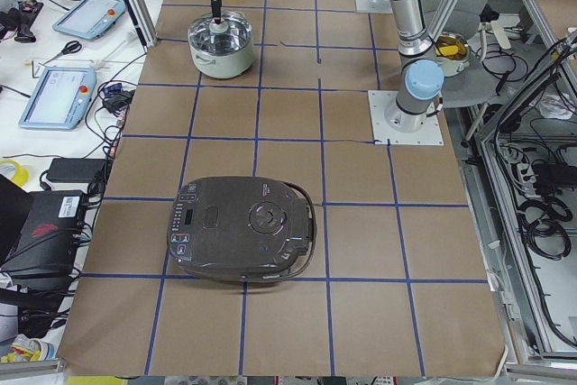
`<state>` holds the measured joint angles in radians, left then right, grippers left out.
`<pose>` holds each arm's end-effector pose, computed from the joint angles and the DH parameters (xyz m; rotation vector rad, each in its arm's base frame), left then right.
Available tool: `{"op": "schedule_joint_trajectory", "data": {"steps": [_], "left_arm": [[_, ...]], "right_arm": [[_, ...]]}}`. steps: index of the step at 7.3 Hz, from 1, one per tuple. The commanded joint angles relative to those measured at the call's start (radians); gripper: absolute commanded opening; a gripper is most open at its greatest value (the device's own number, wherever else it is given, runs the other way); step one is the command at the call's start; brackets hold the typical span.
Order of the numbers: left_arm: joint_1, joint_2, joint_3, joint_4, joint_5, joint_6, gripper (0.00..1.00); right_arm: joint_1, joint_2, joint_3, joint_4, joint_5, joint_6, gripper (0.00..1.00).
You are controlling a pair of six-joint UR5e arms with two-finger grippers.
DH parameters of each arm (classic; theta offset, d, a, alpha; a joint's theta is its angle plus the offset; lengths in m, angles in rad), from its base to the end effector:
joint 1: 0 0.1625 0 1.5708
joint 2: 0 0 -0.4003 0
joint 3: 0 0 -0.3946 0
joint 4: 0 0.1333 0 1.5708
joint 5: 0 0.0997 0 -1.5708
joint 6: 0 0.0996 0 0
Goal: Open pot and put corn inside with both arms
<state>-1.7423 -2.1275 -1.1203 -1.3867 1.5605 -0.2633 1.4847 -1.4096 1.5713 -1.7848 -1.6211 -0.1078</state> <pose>-0.2537 -0.6777 0.3690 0.1422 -3.1094 0.1150 0.0798 -0.5674 0.4000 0.0314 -3.0855 0.0728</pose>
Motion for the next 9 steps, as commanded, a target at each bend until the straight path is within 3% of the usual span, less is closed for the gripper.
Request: {"op": "schedule_joint_trajectory", "data": {"steps": [1,2,3,6,9], "left_arm": [[-0.014,-0.046,0.020,0.000,0.003,0.030,1.00],[-0.017,-0.052,0.011,-0.002,0.003,0.029,1.00],[-0.020,-0.055,0.005,0.001,0.001,0.029,0.97],[-0.028,-0.063,0.004,0.003,0.003,0.026,0.87],[-0.031,-0.068,0.004,0.005,0.007,0.021,0.56]], "right_arm": [[-0.055,0.156,0.007,-0.162,-0.003,-0.006,1.00],[-0.076,0.217,0.007,-0.213,0.009,-0.004,1.00],[-0.076,0.286,0.010,-0.414,0.001,-0.025,1.00],[-0.095,0.382,0.022,-0.456,0.007,-0.043,1.00],[-0.095,0.463,0.022,-0.545,-0.002,-0.044,0.99]]}}
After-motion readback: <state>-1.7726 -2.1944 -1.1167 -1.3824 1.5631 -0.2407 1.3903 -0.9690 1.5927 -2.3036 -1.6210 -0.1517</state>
